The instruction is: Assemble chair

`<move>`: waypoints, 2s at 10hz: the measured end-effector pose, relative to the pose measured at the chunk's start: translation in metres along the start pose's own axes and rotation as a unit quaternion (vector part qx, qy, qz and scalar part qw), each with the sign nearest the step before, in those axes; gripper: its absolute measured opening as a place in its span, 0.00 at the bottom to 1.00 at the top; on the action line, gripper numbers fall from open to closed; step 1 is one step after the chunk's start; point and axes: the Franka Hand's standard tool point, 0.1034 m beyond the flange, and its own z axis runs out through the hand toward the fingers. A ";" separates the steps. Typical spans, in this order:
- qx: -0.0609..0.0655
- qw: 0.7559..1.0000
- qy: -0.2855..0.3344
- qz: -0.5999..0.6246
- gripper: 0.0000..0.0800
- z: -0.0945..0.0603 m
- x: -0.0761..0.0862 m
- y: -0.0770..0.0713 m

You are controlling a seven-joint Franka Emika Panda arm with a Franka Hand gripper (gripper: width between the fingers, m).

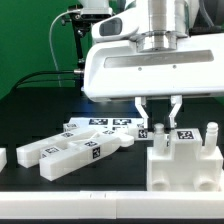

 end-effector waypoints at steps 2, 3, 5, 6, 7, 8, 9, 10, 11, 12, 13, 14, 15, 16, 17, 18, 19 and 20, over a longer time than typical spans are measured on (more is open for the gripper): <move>0.003 1.000 0.013 0.001 0.15 0.003 -0.006 -0.008; 0.003 1.000 0.028 -0.004 0.15 0.004 -0.008 -0.006; 0.006 0.999 0.050 -0.010 0.15 0.005 -0.008 -0.007; 0.006 0.999 0.051 -0.015 0.15 0.005 -0.008 -0.008; 0.006 0.999 0.051 -0.016 0.15 0.005 -0.008 -0.008; 0.005 0.999 0.051 -0.017 0.15 0.005 -0.008 -0.008; 0.005 0.999 0.051 -0.018 0.24 0.005 -0.008 -0.008; 0.003 0.999 0.039 -0.023 0.24 0.006 -0.008 -0.006; 0.002 0.999 0.021 -0.027 0.47 0.005 0.001 -0.004; 0.002 0.999 0.028 -0.028 0.70 0.002 0.016 -0.001; 0.000 1.000 0.002 -0.027 0.78 0.005 0.017 0.001; -0.002 0.999 -0.042 -0.023 0.78 0.007 0.020 0.001; -0.004 0.997 -0.077 -0.019 0.81 0.009 0.022 0.003; -0.006 0.995 -0.103 -0.018 0.81 0.014 0.024 0.003; -0.009 0.990 -0.143 -0.017 0.81 0.017 0.018 0.002; -0.010 0.987 -0.160 -0.017 0.81 0.022 0.016 -0.002; -0.013 0.981 -0.194 -0.019 0.81 0.028 0.007 -0.003; -0.017 0.972 -0.235 -0.020 0.81 0.033 0.000 -0.004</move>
Offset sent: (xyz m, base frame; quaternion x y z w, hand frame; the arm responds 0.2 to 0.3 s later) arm -0.0196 0.0056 -0.0208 0.0102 0.0331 -0.0055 0.9994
